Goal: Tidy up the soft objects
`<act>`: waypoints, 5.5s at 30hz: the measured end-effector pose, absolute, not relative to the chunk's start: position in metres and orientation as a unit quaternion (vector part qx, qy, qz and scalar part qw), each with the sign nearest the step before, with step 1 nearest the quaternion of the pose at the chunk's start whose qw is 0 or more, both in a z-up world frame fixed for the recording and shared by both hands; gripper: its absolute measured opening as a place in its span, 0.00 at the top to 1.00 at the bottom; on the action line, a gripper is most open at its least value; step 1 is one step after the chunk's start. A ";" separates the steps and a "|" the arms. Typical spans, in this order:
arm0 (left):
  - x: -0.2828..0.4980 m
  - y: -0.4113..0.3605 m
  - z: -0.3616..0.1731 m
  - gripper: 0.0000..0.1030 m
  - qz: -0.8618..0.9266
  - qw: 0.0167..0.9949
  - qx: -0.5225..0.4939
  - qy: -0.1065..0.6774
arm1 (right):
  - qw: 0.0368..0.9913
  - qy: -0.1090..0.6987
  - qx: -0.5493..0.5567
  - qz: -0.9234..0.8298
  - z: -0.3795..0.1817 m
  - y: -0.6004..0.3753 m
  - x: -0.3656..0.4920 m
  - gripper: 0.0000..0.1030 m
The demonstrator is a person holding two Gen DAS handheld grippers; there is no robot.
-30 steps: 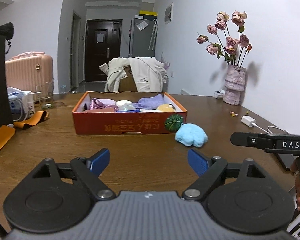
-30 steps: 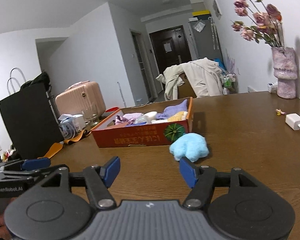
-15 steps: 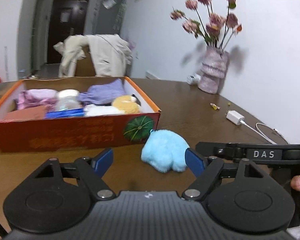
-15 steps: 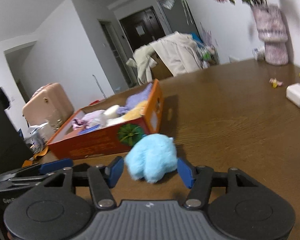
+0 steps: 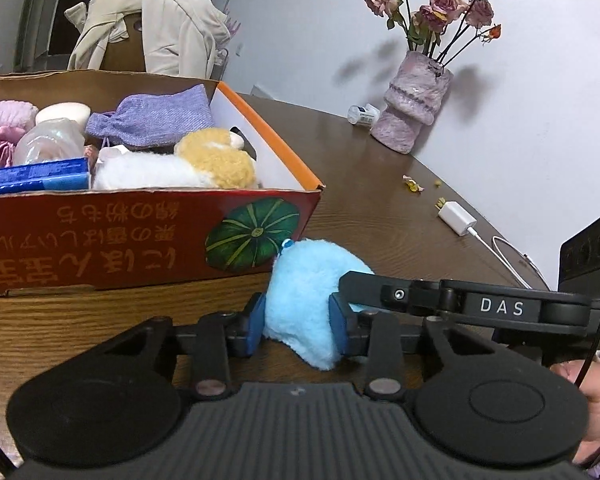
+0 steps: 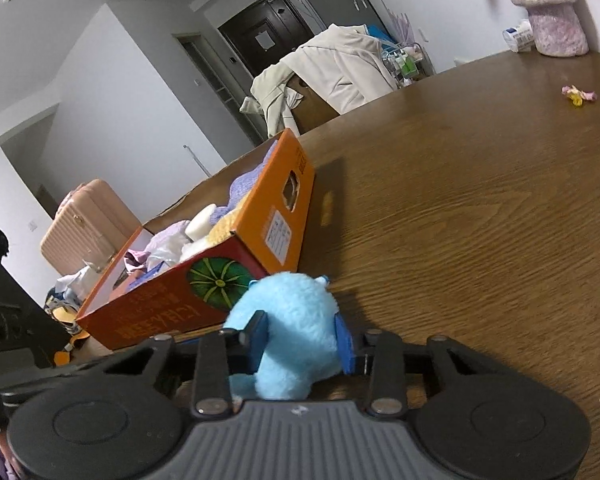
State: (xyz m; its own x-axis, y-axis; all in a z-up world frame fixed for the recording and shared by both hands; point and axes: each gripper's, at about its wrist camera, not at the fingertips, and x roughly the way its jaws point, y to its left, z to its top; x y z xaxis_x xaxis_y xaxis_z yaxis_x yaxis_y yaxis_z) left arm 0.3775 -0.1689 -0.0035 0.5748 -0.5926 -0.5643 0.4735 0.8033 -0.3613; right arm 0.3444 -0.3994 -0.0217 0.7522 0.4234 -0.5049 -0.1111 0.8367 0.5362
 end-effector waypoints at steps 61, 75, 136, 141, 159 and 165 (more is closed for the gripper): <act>0.539 -0.074 0.042 0.76 -0.191 0.884 -0.118 0.410 | 0.889 0.408 0.062 0.196 0.035 -0.264 0.550 0.73; 0.465 -0.058 0.109 0.66 -0.157 0.922 -0.055 0.349 | 0.917 0.360 0.027 0.170 0.103 -0.270 0.492 0.64; -0.021 0.016 0.048 0.00 -0.027 0.995 0.001 0.098 | 0.981 0.148 0.021 0.125 0.028 -0.216 -0.022 0.03; -0.021 0.015 0.039 0.00 -0.039 0.993 -0.015 0.108 | 0.983 0.136 0.025 0.118 0.028 -0.220 -0.023 0.03; -0.019 0.017 0.037 0.00 -0.028 0.993 -0.018 0.113 | 0.984 0.128 0.044 0.119 0.028 -0.222 -0.021 0.02; -0.019 0.017 0.037 0.00 -0.029 0.993 -0.016 0.113 | 0.983 0.133 0.047 0.119 0.026 -0.222 -0.020 0.02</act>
State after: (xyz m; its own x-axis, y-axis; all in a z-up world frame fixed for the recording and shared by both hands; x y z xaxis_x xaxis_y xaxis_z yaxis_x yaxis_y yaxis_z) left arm -0.0192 0.0169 0.0371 0.9729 -0.0609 -0.2229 0.0535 0.9978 -0.0391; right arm -0.0205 -0.2223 0.0258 0.9362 0.2471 -0.2499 -0.2224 0.9672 0.1231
